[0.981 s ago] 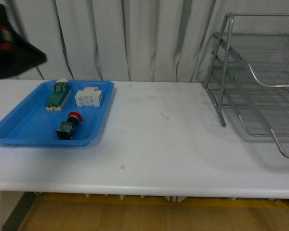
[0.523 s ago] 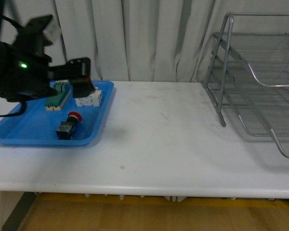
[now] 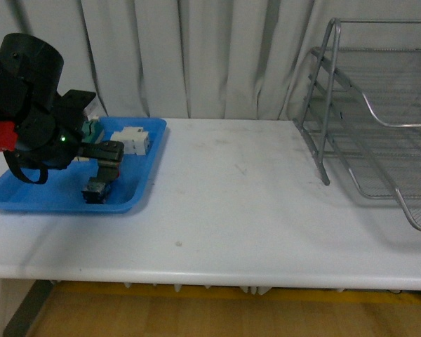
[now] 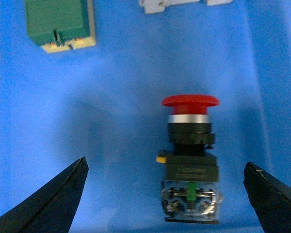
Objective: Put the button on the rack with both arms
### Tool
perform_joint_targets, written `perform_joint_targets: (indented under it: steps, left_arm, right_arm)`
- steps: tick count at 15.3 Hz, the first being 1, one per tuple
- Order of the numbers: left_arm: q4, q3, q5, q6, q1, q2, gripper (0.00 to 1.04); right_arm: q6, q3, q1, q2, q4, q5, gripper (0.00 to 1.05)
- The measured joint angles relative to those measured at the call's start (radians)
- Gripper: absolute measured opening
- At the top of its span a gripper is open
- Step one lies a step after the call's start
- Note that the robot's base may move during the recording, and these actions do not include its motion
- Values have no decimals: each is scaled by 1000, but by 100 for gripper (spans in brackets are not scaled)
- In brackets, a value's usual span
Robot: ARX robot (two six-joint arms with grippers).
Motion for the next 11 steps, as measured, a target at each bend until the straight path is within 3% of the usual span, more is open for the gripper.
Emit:
perform_joint_targets:
  steps: [5,11]
  left_arm:
    - [-6,7,56,-16,10,23,98]
    - [-1,17,37,-16,8,75,98]
  right_arm:
    - [0,0,0,0,0,0,98]
    - [0,0,0,0,0,0,98]
